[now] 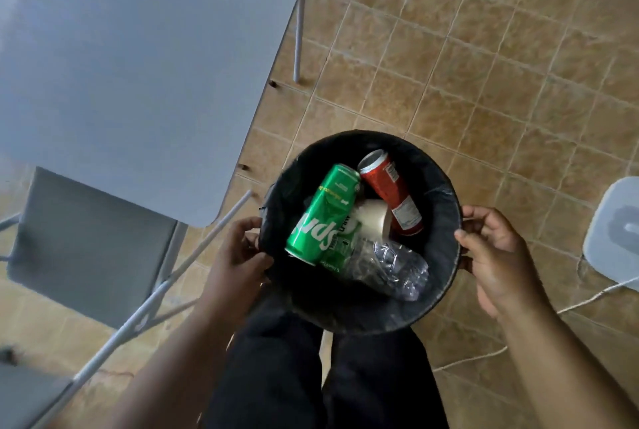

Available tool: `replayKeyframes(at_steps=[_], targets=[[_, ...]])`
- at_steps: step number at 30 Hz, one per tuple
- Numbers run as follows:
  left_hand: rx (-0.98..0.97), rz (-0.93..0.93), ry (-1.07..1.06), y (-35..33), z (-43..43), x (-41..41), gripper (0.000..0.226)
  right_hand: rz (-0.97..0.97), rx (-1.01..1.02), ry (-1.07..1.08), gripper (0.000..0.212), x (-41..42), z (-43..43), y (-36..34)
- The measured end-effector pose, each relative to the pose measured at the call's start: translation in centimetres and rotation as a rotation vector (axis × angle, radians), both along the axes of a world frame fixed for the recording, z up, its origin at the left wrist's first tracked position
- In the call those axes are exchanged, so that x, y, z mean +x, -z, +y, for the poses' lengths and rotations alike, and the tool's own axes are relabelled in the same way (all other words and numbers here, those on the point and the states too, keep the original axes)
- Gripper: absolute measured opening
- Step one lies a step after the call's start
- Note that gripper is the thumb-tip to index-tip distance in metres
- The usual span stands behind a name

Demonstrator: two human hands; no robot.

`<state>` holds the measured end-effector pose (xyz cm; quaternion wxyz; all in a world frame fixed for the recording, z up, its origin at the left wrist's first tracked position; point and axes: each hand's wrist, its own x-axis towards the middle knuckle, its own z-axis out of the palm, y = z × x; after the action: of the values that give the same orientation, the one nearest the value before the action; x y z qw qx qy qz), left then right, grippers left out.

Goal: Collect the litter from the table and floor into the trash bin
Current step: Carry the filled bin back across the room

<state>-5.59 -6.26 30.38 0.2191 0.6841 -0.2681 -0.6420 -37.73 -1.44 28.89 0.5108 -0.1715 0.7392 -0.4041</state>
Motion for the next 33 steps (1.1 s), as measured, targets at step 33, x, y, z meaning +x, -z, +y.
replayKeyframes(at_steps=[33], targets=[[0.007,-0.068,-0.179,38.5,-12.7,7.5,0.057,0.019,0.164,-0.203,0.033,8.2,-15.7,38.7]])
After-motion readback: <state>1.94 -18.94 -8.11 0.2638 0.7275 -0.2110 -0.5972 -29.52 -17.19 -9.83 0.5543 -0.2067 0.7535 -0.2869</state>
